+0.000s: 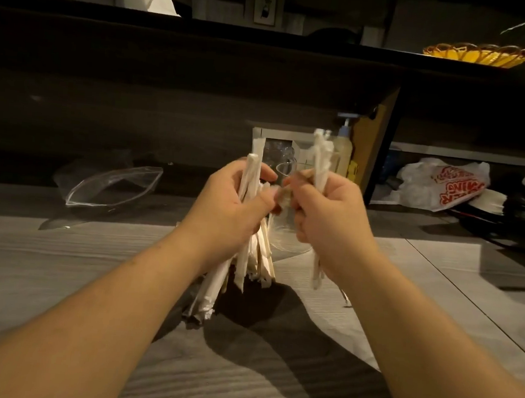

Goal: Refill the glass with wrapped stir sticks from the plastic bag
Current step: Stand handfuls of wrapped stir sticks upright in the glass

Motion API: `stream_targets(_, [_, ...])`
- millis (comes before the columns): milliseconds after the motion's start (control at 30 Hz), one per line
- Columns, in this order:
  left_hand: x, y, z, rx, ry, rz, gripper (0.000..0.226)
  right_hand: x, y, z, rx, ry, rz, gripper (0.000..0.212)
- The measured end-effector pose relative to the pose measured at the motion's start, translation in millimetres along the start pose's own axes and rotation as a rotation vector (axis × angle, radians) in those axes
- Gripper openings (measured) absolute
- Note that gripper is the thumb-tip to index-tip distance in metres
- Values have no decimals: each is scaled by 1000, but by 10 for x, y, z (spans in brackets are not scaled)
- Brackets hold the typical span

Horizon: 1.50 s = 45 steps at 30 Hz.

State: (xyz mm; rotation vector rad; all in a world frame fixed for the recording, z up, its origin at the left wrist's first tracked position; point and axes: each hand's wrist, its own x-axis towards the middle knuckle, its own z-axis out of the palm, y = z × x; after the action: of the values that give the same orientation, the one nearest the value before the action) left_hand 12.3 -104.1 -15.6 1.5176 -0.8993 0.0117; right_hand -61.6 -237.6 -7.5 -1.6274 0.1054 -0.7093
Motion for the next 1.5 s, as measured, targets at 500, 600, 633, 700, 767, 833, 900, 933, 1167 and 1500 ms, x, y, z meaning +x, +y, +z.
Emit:
stream_targets(500, [-33,-103,-10,-9,171,-37,32,46,195,-3,-125,70,-80,18])
stream_targets(600, [-18,-194,-30,-3,181,-179,6,43,218,-27,-170,97,-41,16])
stream_targets(633, [-5,-217,-37,15,194,-193,6,35,221,-26,-193,94,-30,18])
stream_targets(700, [19,-230,-37,58,215,-201,15,18,220,-19,-224,78,-24,25])
stream_targets(767, [30,-197,-33,74,231,-210,23,1,191,-6,-225,57,-42,34])
stream_targets(833, [44,-135,-18,19,240,-218,30,-11,136,-3,-178,59,-92,40])
stream_targets(900, [79,-43,-2,-25,259,-193,40,-21,72,-9,-64,71,-147,41])
stream_targets(933, [106,9,6,-42,267,-170,45,-20,42,-12,6,80,-160,40])
stream_targets(1167, [472,441,108,-215,307,19,48,281,-295,-35,287,97,-190,32])
stream_targets(1500, [1200,450,333,-291,446,57,45,1011,-394,-80,154,267,-244,32])
